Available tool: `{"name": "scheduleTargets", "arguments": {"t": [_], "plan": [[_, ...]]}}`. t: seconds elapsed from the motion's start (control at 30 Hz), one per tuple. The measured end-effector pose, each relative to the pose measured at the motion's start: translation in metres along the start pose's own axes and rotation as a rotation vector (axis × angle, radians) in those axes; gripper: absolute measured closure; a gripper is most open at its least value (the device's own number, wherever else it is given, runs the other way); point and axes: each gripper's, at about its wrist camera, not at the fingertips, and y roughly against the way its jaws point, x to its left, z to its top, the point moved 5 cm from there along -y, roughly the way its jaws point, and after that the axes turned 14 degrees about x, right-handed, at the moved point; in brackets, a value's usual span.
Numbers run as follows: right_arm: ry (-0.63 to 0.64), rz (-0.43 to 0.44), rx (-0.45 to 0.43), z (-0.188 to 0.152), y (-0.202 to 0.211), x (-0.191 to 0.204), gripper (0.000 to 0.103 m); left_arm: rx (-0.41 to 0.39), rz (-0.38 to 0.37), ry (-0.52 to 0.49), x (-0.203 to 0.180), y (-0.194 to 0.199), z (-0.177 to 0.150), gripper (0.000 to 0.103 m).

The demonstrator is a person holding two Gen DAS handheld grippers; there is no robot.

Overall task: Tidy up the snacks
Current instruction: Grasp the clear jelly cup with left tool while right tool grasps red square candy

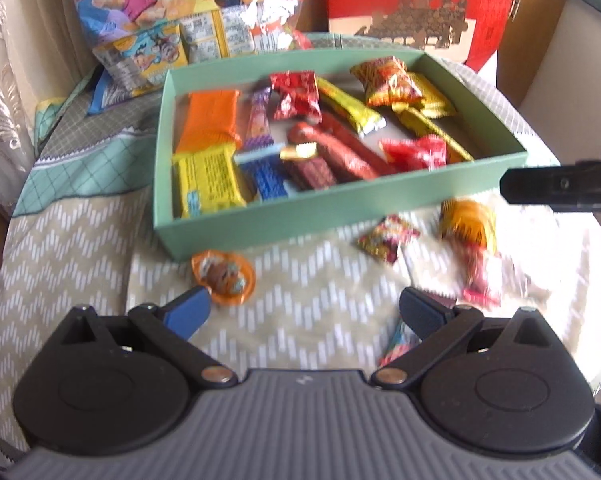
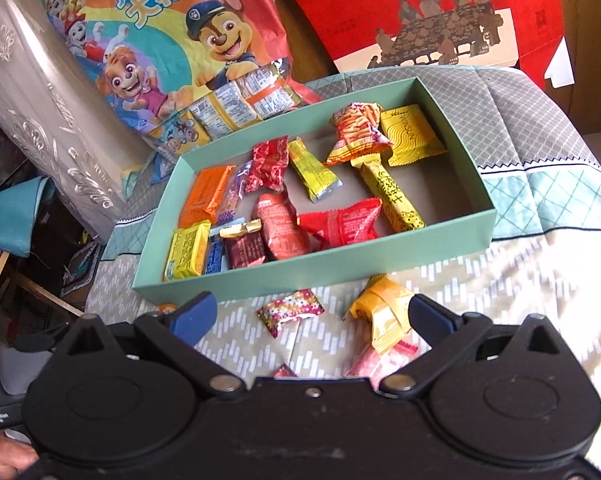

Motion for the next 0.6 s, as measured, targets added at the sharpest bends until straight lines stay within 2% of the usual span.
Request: {"name": "scheduleTargets", "arguments": {"t": [0.23,0.5,0.57,0.6], "plan": [[0.003,0.017,0.071,-0.029,-0.014,0.012,0.0,0.035,0.0,-0.032,0.004,-0.006,-0.029,0.0],[0.003,0.011,0.111,-0.045,-0.021,0.018,0.0,0.056,-0.004,-0.068,-0.004,-0.018,-0.038,0.0],[0.002,0.01,0.114,-0.046,-0.02,0.019,0.0,0.05,-0.007,-0.07,-0.005,-0.02,-0.038,0.003],[0.002,0.009,0.117,-0.047,-0.02,0.019,0.0,0.045,-0.014,-0.072,-0.006,-0.021,-0.037,0.01]]}}
